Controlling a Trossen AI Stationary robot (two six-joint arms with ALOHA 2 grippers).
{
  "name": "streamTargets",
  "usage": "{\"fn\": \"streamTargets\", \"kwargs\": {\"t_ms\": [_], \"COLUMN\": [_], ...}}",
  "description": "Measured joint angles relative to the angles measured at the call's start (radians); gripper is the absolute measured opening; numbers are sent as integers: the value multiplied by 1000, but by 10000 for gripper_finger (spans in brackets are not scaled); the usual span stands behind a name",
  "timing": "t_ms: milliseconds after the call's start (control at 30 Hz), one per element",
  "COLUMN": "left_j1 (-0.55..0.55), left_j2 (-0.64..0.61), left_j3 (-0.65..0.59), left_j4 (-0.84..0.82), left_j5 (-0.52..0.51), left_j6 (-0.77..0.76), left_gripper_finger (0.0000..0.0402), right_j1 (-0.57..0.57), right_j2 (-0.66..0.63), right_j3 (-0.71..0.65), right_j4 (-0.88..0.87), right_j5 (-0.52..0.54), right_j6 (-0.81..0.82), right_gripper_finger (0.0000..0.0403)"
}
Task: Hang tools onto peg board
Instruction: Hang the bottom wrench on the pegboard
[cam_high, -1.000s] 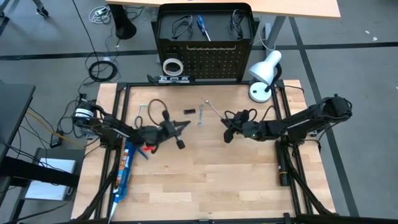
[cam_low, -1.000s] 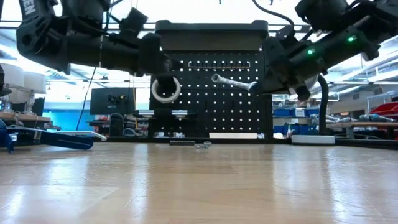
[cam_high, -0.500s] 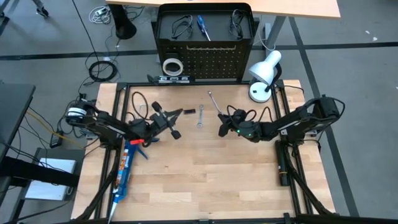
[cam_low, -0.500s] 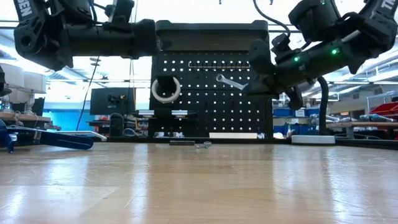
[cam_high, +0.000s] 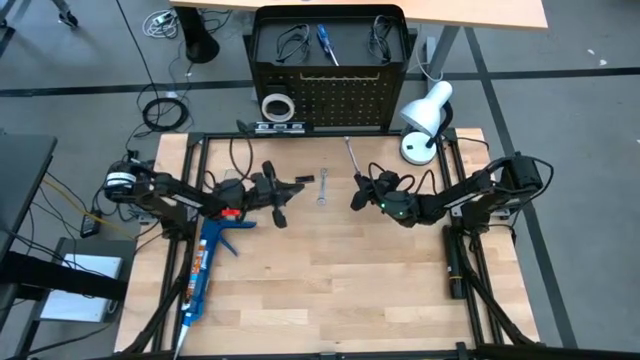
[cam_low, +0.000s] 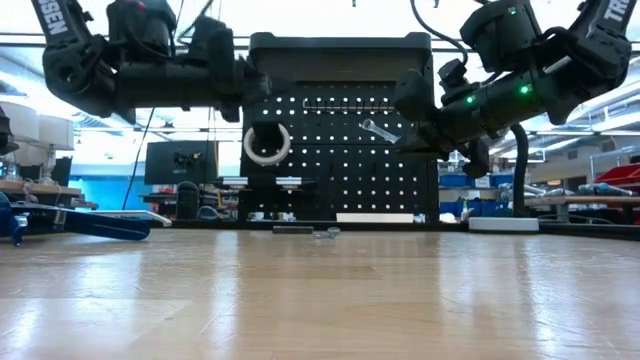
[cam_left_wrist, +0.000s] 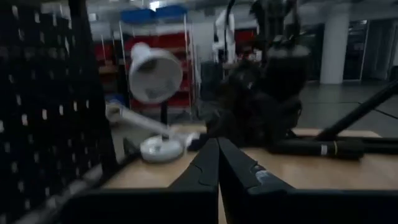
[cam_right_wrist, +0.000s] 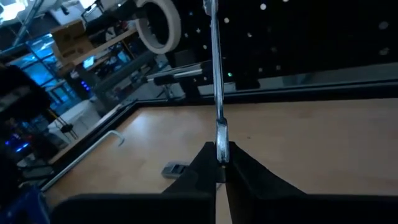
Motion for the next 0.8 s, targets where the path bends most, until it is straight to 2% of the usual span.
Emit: {"fn": "streamTargets", "kwargs": {"t_ms": [100, 333, 633, 800], "left_j1": [29, 58, 58, 66], "left_j2": [0, 0, 0, 0], "left_j3": [0, 0, 0, 0], "left_j4": [-21, -15, -11, -8], "left_j5": [7, 118, 165, 168], "left_j6": [-36, -78, -73, -73], "left_gripper_finger": [2, 1, 1, 1], "right_j1": [3, 43, 130, 177], "right_j2": [0, 0, 0, 0], "right_j3": [0, 0, -51, -131], "right_j4": [0, -2, -8, 40], "right_j5": [5, 61, 121, 237], "right_j6": [12, 69, 245, 309], "right_gripper_finger": [24, 21, 25, 20]}}
